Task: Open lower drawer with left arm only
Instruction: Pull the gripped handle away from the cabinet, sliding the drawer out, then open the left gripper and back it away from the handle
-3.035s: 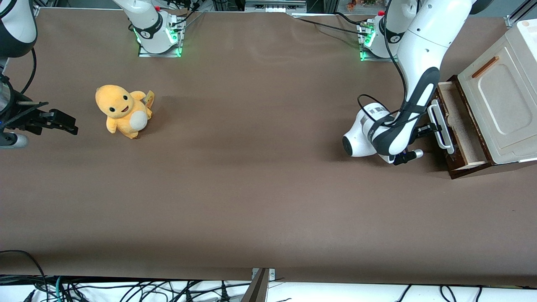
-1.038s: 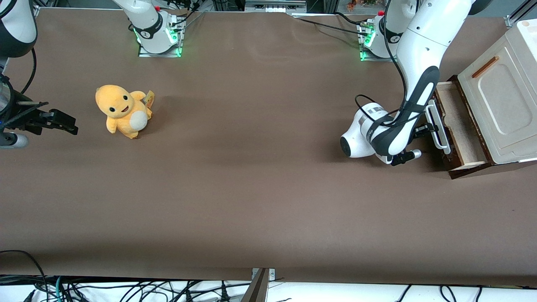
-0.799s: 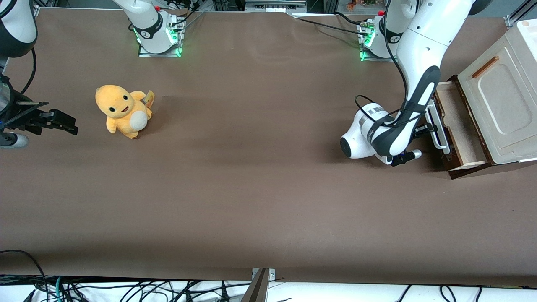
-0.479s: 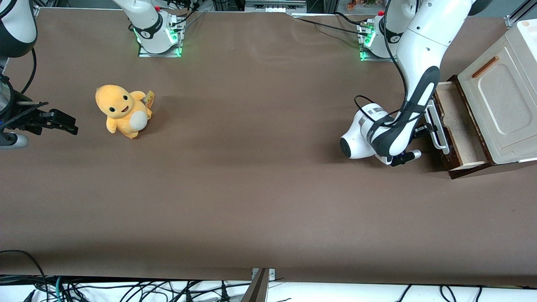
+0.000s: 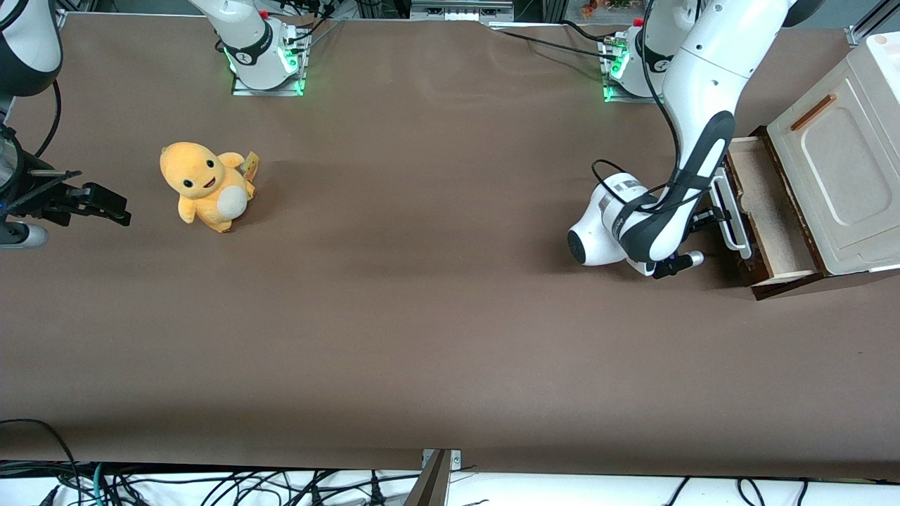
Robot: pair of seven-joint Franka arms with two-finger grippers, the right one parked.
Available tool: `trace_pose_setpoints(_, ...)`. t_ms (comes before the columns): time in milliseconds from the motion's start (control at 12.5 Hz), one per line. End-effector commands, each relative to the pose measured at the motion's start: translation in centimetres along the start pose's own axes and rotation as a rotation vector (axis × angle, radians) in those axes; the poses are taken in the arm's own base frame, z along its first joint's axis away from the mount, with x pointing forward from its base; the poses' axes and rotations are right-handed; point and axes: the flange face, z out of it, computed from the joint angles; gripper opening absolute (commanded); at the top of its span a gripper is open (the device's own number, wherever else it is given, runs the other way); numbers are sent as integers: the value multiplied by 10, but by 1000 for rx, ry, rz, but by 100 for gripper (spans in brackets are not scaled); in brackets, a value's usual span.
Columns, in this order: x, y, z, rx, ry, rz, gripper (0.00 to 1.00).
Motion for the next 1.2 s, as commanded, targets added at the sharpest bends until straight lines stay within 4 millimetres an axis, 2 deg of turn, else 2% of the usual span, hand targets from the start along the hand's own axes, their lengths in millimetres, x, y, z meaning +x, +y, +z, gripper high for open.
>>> trace_pose_setpoints(0, -14, -1, -12, -4, -58, 32, 68)
trace_pose_setpoints(80, -14, 2, -9, -2, -61, 36, 77)
trace_pose_setpoints(319, -14, 3, -10, -7, -60, 43, 86)
trace_pose_setpoints(559, -13, 2, -15, -30, -63, 53, 87)
trace_pose_setpoints(719, -4, -16, -43, -139, -104, 35, 86)
trace_pose_setpoints(958, 14, -50, -76, -287, -124, 143, 86)
trace_pose_setpoints(1038, 19, -63, -85, -334, -126, 164, 88)
trace_pose_setpoints(1118, 25, -76, -94, -383, -127, 177, 94)
